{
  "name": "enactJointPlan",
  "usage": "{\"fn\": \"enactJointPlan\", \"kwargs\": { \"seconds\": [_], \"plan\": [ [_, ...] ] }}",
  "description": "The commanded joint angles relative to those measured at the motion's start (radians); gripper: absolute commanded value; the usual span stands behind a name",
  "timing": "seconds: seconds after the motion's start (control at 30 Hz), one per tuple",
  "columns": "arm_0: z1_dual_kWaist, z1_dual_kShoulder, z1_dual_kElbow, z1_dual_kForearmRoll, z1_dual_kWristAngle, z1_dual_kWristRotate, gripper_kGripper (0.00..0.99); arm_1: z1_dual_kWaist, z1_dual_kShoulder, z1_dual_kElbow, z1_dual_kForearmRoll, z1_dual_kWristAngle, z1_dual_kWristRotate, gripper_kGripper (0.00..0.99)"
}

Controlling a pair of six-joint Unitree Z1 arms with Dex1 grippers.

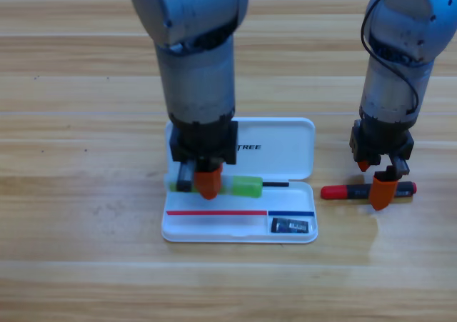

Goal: Clean up eraser and pencils

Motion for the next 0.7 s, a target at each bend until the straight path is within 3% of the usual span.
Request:
{"fn": "enactJointPlan", "kwargs": {
  "seconds": [0.03,0.2,0.3,0.7],
  "plan": [
    [-0.021,0.103,0.008,-0.043,-0.005,-0.012,0.000,-0.033,0.079,0.033,-0.016,0.022,-0.030,0.693],
    [-0.018,0.110,0.034,-0.085,-0.007,-0.012,0.000,-0.035,0.084,0.061,-0.033,0.063,-0.044,0.210],
    [-0.015,0.109,0.059,-0.106,-0.007,-0.011,0.000,-0.035,0.094,0.067,-0.034,0.067,-0.043,0.015],
    [-0.005,0.084,0.140,-0.158,-0.022,-0.014,0.000,-0.038,0.055,0.110,-0.123,0.013,-0.009,0.000]
  ]
}}
